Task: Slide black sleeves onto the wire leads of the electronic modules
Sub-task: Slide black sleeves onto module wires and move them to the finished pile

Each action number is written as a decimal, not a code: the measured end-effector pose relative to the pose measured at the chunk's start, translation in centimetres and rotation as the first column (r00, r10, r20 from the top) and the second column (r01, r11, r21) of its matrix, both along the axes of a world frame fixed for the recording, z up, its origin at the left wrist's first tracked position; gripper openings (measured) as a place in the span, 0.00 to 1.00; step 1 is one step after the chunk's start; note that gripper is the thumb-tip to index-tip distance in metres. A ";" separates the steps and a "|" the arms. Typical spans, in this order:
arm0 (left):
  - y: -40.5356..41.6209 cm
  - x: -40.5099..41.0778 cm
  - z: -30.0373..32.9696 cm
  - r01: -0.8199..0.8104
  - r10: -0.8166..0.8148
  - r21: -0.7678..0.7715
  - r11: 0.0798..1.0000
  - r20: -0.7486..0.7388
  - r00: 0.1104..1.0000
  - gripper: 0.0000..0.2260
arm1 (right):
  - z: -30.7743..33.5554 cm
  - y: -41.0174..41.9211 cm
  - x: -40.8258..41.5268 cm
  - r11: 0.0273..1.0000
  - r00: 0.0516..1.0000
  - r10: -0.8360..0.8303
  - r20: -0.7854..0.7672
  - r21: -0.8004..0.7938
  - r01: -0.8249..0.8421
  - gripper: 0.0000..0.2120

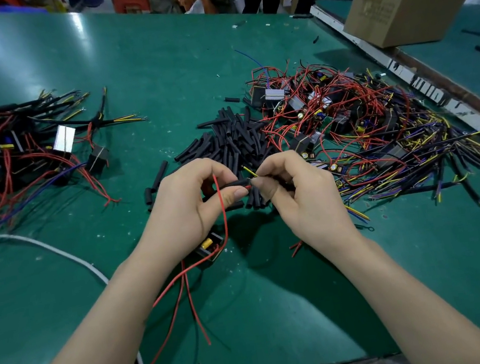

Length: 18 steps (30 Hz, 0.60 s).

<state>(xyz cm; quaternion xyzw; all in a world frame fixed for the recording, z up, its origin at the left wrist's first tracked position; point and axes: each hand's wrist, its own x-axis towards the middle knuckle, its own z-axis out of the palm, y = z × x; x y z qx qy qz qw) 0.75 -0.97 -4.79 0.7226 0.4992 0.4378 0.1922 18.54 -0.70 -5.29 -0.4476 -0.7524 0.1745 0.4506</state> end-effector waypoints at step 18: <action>-0.1 0.1 0.1 0.078 -0.068 0.112 0.991 -0.085 0.994 0.11 | 0.6 0.1 0.4 0.995 0.995 0.058 0.077 0.075 -0.063 0.03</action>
